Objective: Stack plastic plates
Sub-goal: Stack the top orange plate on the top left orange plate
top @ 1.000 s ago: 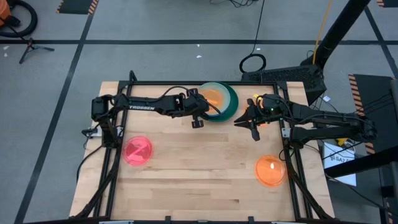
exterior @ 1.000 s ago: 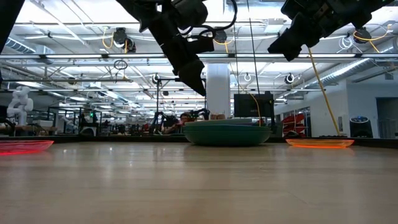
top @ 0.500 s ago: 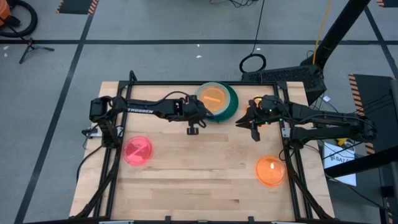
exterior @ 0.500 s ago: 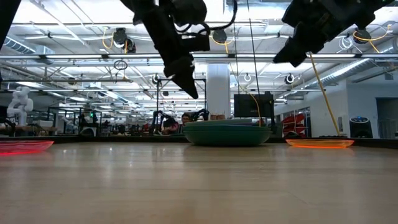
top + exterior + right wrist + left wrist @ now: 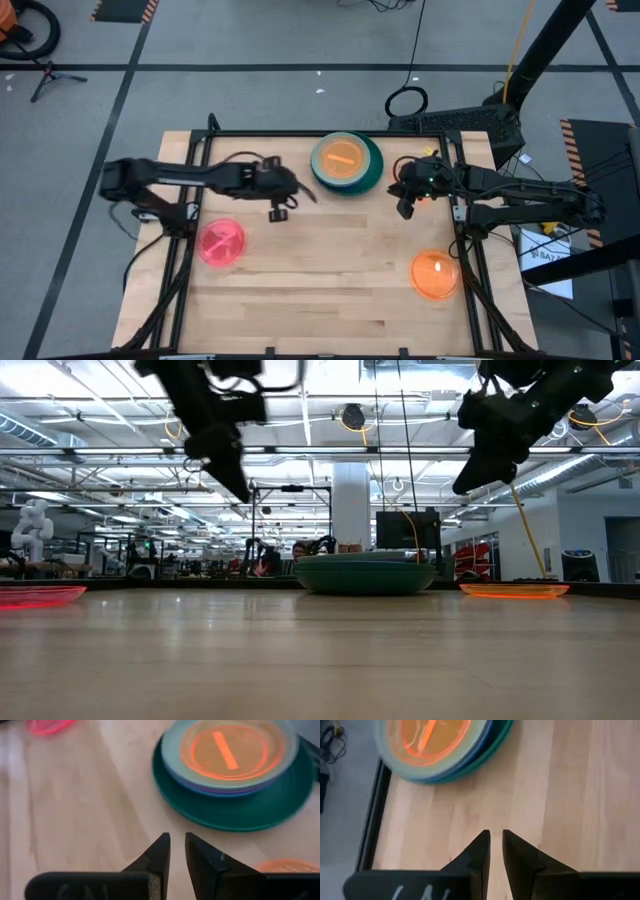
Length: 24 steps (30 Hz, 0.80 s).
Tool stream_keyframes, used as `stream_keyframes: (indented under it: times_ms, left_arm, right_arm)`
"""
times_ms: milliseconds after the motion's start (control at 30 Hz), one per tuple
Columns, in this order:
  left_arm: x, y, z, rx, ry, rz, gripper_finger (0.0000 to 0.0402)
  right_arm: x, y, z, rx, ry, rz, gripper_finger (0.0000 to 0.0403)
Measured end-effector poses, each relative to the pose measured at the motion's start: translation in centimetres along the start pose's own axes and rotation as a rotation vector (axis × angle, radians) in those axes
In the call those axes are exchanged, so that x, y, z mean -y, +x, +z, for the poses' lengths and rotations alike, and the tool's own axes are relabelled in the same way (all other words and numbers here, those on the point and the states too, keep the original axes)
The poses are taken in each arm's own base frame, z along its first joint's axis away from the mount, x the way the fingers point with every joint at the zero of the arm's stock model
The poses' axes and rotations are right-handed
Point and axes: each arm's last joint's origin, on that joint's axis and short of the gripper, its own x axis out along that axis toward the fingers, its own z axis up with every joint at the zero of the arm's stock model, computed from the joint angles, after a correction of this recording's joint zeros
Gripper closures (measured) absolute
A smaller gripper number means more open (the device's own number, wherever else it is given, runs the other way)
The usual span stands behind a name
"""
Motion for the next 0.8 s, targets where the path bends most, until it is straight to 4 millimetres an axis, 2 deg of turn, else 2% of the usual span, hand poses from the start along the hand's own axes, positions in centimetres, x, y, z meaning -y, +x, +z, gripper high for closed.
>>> stream_keyframes:
  times_ms: [167,267,400,533,667,800]
  left_arm:
    - [0.1,-2.8,-3.4,0.171,-0.069,0.027,0.0344]
    - [0.0,-4.3,-4.8,0.3,-0.107,0.054,0.0344]
    - [0.4,-5.8,-6.7,0.457,-0.08,0.059,0.0344]
    - [1.0,-6.4,-8.6,0.586,-0.053,0.052,0.0344]
    - [0.7,-7.1,-9.6,0.667,-0.073,0.098,0.0344]
    - [-0.1,-8.1,-9.7,0.696,-0.097,0.208,0.0344]
  right_arm:
    - [0.4,0.1,-0.2,-0.003,0.113,-0.132,0.0349]
    - [0.7,0.3,-0.9,-0.063,0.174,-0.192,0.0349]
    - [0.8,0.9,-1.5,-0.135,0.277,-0.228,0.0349]
    - [0.4,2.3,-2.2,-0.226,0.322,-0.282,0.0349]
    - [0.1,3.9,-3.4,-0.368,0.321,-0.34,0.0349]
    - [0.5,4.4,-4.4,-0.541,0.345,-0.446,0.0349]
